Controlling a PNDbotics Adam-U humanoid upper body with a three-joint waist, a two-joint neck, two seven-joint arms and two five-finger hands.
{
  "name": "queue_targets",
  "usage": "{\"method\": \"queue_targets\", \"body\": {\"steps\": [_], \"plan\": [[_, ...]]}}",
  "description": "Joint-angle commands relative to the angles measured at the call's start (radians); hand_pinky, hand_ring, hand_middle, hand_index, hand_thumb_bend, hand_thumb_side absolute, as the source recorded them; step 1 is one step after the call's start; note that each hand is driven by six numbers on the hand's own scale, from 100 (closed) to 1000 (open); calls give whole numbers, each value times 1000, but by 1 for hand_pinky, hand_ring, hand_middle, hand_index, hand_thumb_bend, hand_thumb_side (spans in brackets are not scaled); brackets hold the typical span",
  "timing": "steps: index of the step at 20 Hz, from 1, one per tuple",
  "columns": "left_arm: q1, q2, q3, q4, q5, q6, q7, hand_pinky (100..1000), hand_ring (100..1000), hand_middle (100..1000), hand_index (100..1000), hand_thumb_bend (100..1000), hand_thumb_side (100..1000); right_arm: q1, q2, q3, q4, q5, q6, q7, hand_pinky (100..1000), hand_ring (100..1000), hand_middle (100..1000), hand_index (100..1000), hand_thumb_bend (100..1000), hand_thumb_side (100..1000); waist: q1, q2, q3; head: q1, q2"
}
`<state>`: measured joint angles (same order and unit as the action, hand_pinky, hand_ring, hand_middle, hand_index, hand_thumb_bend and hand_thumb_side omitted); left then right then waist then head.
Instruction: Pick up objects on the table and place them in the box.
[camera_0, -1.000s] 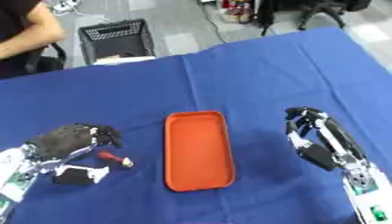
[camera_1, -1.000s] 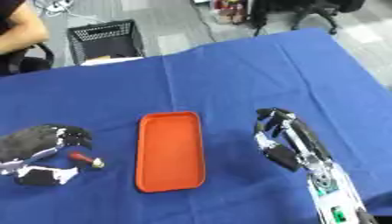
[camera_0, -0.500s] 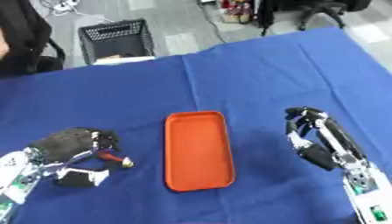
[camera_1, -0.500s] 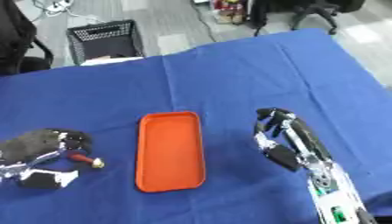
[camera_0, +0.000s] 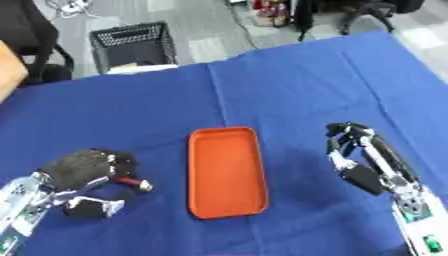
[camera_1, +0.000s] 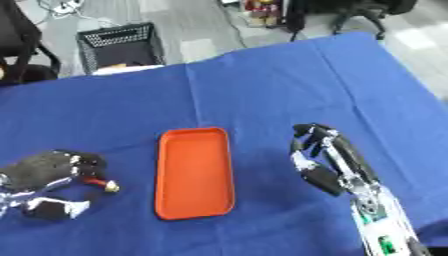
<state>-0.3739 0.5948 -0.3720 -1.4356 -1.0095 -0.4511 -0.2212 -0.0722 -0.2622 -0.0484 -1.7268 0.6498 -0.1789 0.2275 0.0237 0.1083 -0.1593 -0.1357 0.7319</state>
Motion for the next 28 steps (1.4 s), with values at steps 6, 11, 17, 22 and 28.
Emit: {"method": "queue_targets", "body": {"steps": [6, 11, 17, 22, 28], "plan": [[-6, 6, 2, -25, -62, 10, 48, 704, 808, 804, 734, 262, 317, -3, -15, -3, -12, -3, -1, 3, 491, 595, 692, 850, 100, 683, -1, -14, 1, 6, -7], [-4, 0, 0, -38, -101, 41, 107, 687, 795, 782, 675, 227, 261, -2, -15, -3, -12, -2, -1, 2, 491, 595, 692, 850, 100, 683, -2, -14, 1, 6, -7], [-5, -4, -3, -34, -116, 62, 152, 679, 786, 771, 627, 161, 245, -2, -15, -3, -12, -2, -1, 2, 491, 595, 692, 850, 100, 682, -2, -14, 1, 6, -7], [-4, -5, -5, -29, -119, 66, 157, 685, 789, 774, 616, 145, 249, -1, -15, -3, -12, -2, -1, 2, 491, 595, 692, 850, 100, 683, -1, -13, 0, 6, -7], [-3, -7, -9, -17, -123, 57, 115, 697, 798, 785, 634, 156, 260, -1, -15, -3, -12, -3, -1, 2, 491, 595, 692, 850, 100, 682, -1, -14, 0, 7, -7]]}}
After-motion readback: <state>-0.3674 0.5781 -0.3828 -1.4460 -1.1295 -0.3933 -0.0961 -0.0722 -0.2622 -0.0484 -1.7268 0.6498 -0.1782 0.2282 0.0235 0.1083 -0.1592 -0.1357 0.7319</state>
